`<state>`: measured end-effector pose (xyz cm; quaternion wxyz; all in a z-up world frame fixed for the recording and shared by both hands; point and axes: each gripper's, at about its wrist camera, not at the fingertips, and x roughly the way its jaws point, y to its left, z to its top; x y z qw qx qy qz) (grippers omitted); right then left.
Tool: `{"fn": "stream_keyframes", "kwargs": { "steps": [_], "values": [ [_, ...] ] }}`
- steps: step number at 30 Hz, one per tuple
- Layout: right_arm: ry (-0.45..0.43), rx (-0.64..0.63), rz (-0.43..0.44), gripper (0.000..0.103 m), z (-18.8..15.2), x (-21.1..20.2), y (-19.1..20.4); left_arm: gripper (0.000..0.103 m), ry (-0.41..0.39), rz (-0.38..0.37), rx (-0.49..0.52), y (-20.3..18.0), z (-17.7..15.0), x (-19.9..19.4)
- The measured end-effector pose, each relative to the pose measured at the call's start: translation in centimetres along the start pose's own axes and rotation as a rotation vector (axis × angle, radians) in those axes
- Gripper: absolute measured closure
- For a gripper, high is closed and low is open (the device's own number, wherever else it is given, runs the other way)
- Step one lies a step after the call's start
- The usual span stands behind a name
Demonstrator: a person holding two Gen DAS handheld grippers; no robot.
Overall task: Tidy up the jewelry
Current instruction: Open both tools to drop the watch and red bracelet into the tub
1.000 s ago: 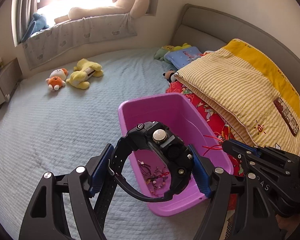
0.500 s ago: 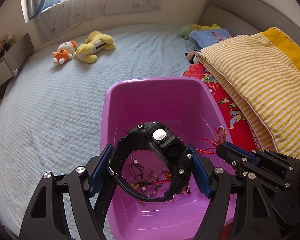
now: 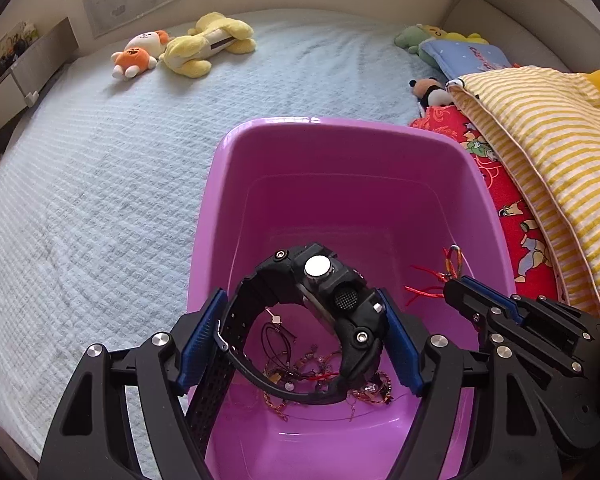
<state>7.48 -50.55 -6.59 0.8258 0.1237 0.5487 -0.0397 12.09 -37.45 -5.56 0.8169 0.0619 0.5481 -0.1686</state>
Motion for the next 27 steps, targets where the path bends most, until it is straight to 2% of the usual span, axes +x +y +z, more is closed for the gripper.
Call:
{"fn": "stream_keyframes", "kwargs": {
  "steps": [4,6,10,12,15,16,27],
  "values": [
    [0.013,-0.001,0.004,0.094,0.7,0.5,0.0,0.031,0.010,0.006,0.013,0.1,0.1,0.6],
    [0.013,-0.002,-0.001,0.094,0.6,0.5,-0.1,0.044,0.007,-0.001,0.017,0.0,0.3,0.5],
    [0.021,-0.002,-0.008,0.091,0.7,0.6,0.0,0.044,-0.002,0.011,0.045,-0.6,0.8,0.2],
    [0.025,0.005,-0.026,0.070,0.8,0.5,-0.1,0.036,0.001,0.034,0.045,-0.6,1.1,0.2],
    [0.014,0.049,-0.031,0.053,0.7,0.0,-0.8,0.027,0.010,0.026,0.002,0.3,1.3,-0.1],
    [0.012,0.061,-0.030,0.051,0.7,-0.2,-1.0,0.024,0.009,0.029,-0.009,0.6,1.3,-0.2],
    [0.014,0.074,-0.029,0.050,0.1,-1.5,-1.1,0.019,-0.019,0.061,-0.021,1.2,1.5,-2.1]
  ]
}}
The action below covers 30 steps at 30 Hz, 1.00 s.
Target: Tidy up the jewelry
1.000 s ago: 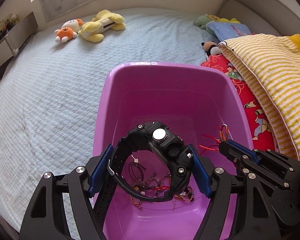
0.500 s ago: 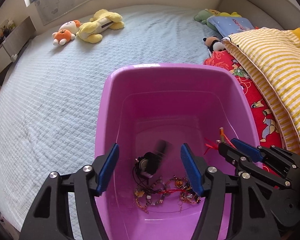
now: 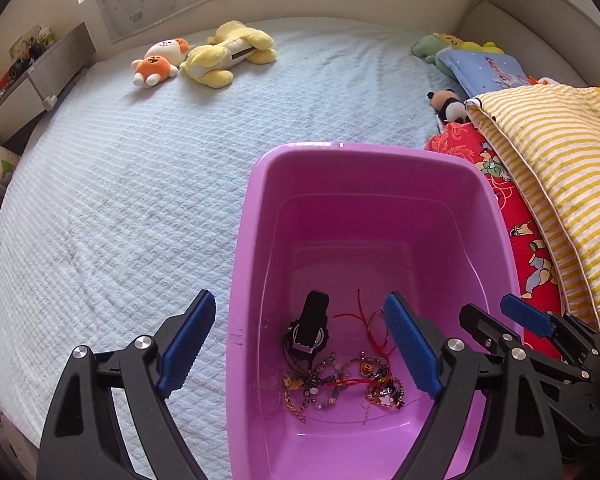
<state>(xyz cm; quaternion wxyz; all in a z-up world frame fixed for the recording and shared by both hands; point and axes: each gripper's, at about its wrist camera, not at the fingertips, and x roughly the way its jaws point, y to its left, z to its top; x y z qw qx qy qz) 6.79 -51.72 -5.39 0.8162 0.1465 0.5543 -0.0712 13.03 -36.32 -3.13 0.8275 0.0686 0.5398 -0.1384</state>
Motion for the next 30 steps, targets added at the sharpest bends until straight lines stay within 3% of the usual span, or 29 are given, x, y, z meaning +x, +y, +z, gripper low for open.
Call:
{"fn": "stream_keyframes", "kwargs": {
  "steps": [5,14,21,30],
  "values": [
    [0.002,-0.001,-0.008,0.047,-0.3,-0.9,0.6,0.018,-0.005,0.011,0.002,0.2,0.0,-1.0],
    [0.064,0.006,-0.025,0.040,-1.3,-2.7,1.8,0.008,0.025,0.016,-0.015,1.0,-0.7,-2.9],
    [0.125,0.021,-0.013,0.037,-2.5,-4.6,2.5,0.008,0.043,0.035,0.011,1.2,-1.6,-5.2],
    [0.139,0.020,-0.028,0.037,-4.2,-6.9,3.7,0.007,0.033,0.035,0.030,1.9,-3.0,-8.1]
  ]
}}
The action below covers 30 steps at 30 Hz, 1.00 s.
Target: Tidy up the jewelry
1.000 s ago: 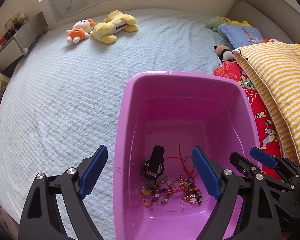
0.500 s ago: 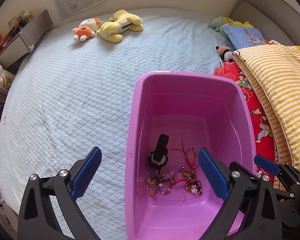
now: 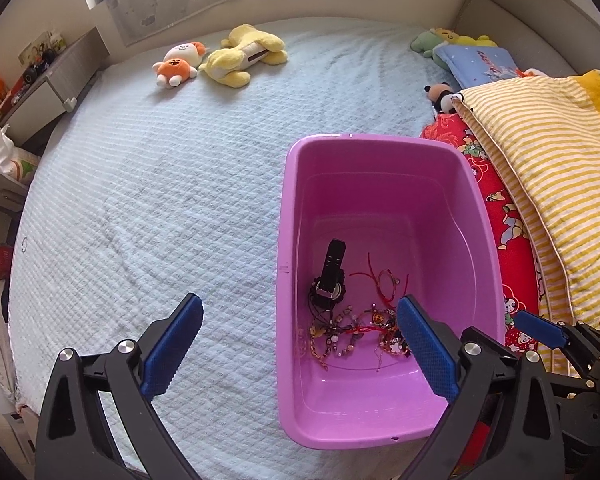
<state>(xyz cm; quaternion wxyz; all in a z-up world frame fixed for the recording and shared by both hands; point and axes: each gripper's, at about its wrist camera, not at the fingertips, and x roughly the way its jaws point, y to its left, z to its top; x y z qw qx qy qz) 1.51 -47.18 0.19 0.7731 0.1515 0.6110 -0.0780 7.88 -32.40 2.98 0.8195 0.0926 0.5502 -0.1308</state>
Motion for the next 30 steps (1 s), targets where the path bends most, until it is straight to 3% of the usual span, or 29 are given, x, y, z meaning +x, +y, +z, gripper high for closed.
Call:
{"fn": "stream_keyframes", "kwargs": {
  "steps": [30],
  "values": [
    [0.038,-0.020,-0.035,0.037,-5.8,-3.0,3.0,0.008,-0.010,-0.036,0.074,0.9,-3.5,-4.6]
  ]
}}
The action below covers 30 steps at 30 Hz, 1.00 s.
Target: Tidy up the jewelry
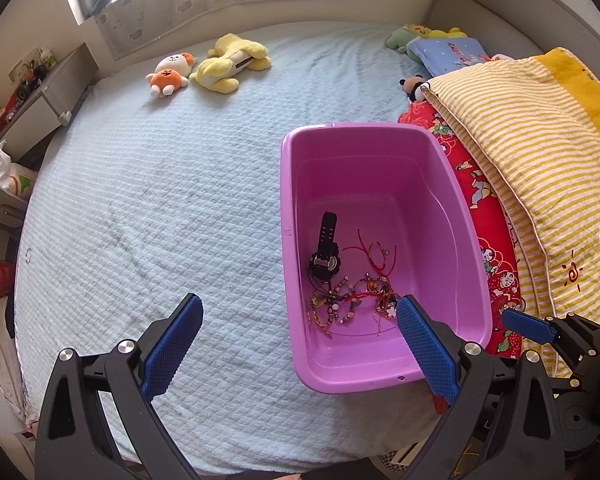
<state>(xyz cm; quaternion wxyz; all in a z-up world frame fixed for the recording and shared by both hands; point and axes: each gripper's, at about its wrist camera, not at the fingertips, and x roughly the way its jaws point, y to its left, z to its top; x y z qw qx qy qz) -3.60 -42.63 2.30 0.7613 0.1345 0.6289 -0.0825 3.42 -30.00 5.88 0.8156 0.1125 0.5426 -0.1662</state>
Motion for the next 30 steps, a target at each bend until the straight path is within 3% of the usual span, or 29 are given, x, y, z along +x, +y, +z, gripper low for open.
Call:
{"fn": "stream_keyframes", "kwargs": {
  "steps": [18,30],
  "values": [
    [0.012,-0.007,0.004,0.037,0.1,0.4,0.5,0.008,-0.014,-0.055,0.012,0.0,-0.4,-0.3],
    [0.018,-0.008,0.004,0.037,0.3,0.6,0.6,0.007,0.054,-0.028,-0.013,0.5,-0.2,0.9]
  ]
}}
